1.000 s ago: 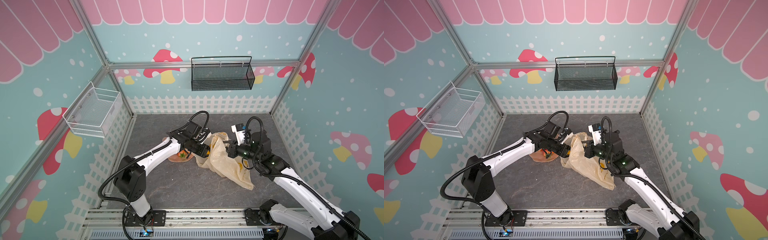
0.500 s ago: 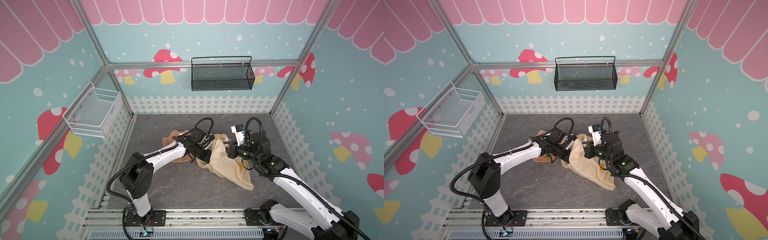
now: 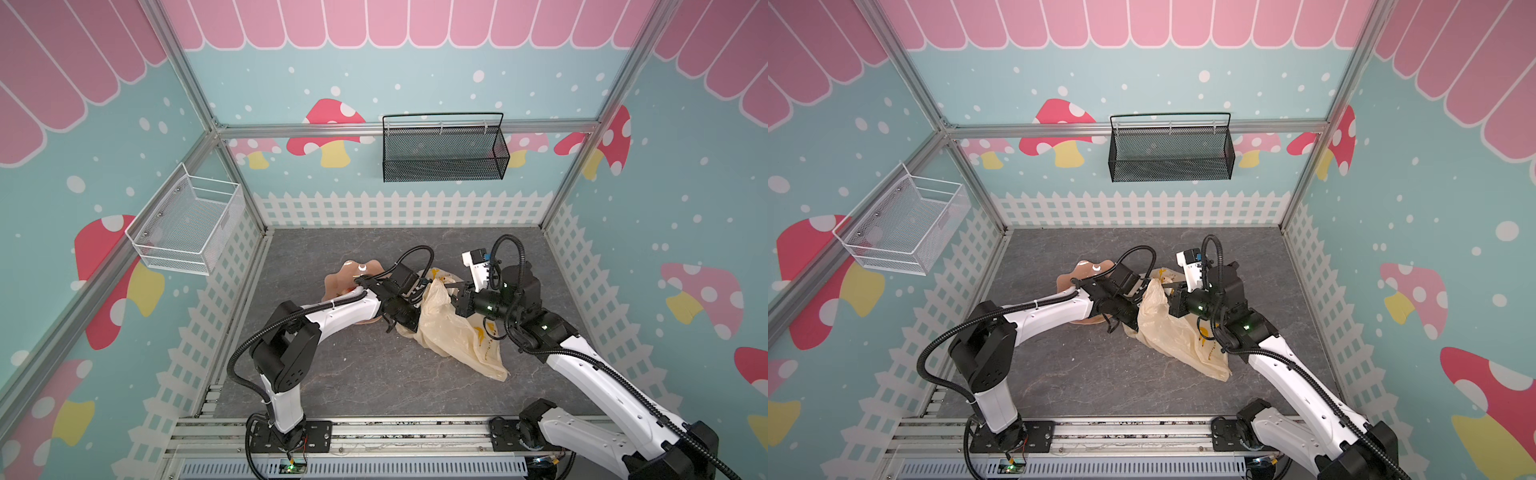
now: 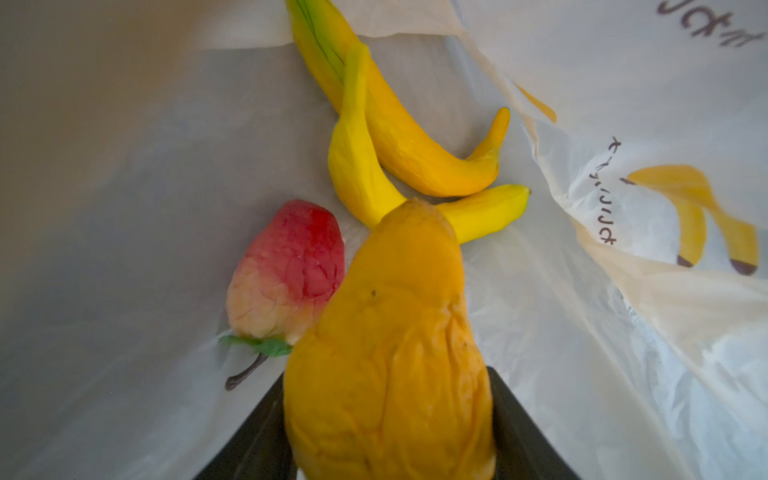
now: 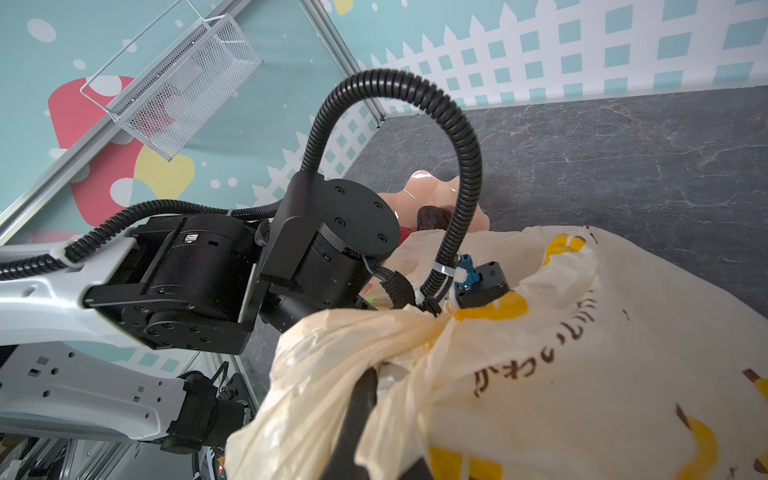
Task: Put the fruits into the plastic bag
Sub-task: 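Carry the pear with the left gripper down into the bag mouth, then open the left gripper to drop the yellow pear into the bag, then raise the left gripper out of the bag and move over the bowl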
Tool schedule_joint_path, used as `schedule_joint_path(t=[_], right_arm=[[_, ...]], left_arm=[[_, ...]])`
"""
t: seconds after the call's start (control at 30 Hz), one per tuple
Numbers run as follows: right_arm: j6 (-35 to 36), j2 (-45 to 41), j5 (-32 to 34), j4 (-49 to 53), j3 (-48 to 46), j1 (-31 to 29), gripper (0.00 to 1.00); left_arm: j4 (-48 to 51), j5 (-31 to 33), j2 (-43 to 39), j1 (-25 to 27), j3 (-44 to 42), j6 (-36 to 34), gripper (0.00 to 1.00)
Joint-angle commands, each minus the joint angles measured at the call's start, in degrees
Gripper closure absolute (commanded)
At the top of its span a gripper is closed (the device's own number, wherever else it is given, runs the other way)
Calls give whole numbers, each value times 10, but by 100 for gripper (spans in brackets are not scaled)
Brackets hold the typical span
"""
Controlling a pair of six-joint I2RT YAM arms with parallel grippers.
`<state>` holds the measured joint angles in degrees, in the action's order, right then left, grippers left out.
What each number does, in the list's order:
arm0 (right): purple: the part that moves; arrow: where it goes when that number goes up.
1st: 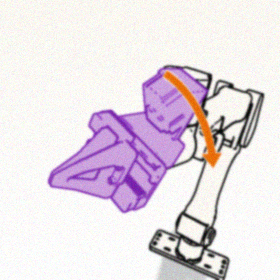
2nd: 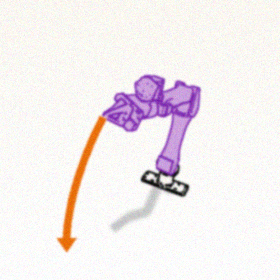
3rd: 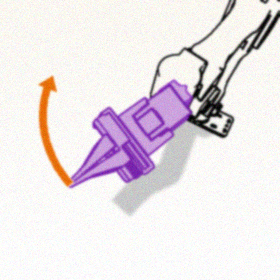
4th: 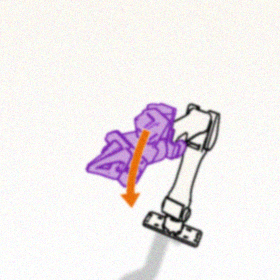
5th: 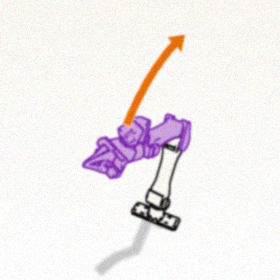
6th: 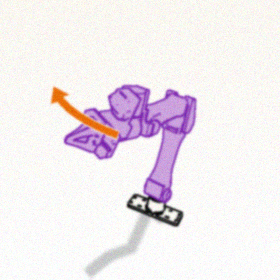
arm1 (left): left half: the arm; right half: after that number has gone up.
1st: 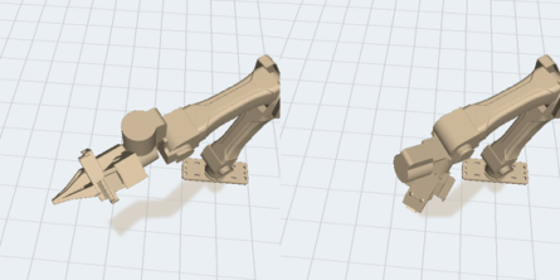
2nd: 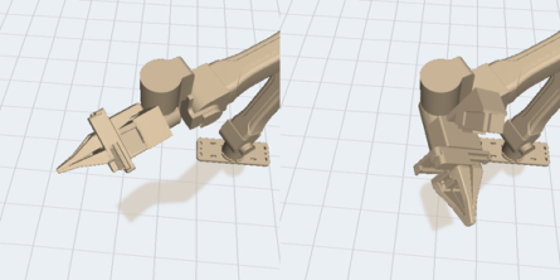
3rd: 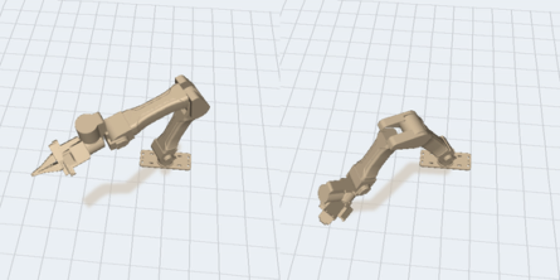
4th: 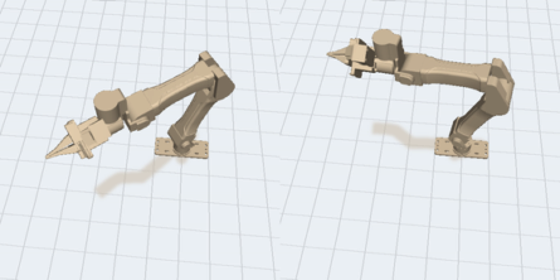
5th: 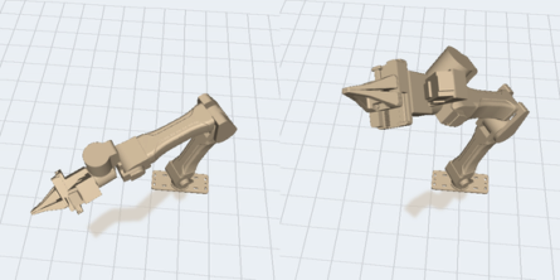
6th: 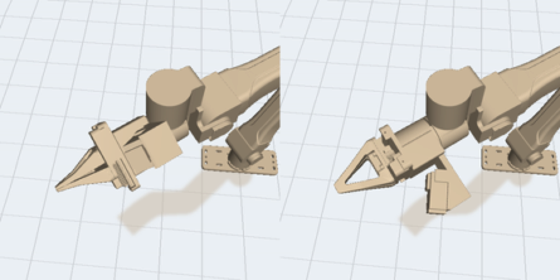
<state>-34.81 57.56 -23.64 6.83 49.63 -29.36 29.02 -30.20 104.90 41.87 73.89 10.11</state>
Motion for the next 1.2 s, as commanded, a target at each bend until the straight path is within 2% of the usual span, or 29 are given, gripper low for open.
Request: schedule_joint_path(t=[0.0,0.13,0.3,0.5,0.63,0.8,0.97,1.07,1.17], right_arm=[[-4,1,-6,-15,-4,-3,100],[-3,3,-7,-15,-3,-3,100],[-3,6,-6,-15,-2,-3,100],[-3,6,-2,-12,1,-3,100],[-3,5,1,-10,0,-3,100],[-3,4,5,-8,-2,-3,100],[-3,7,7,-8,1,-3,100],[-4,6,12,-8,3,-3,100],[-4,7,15,-8,5,-3,100]], left_arm=[[-12,5,6,6,4,-1,38],[-13,5,5,7,7,0,24],[-13,8,-7,6,12,4,19],[-13,17,-54,-7,14,28,18],[-14,12,-97,-33,9,47,18],[-17,-27,-149,-69,-3,62,18],[-32,-94,-184,-115,-15,79,18],[-3,-106,-192,-126,-9,52,17],[73,-78,-184,-127,15,8,18]])
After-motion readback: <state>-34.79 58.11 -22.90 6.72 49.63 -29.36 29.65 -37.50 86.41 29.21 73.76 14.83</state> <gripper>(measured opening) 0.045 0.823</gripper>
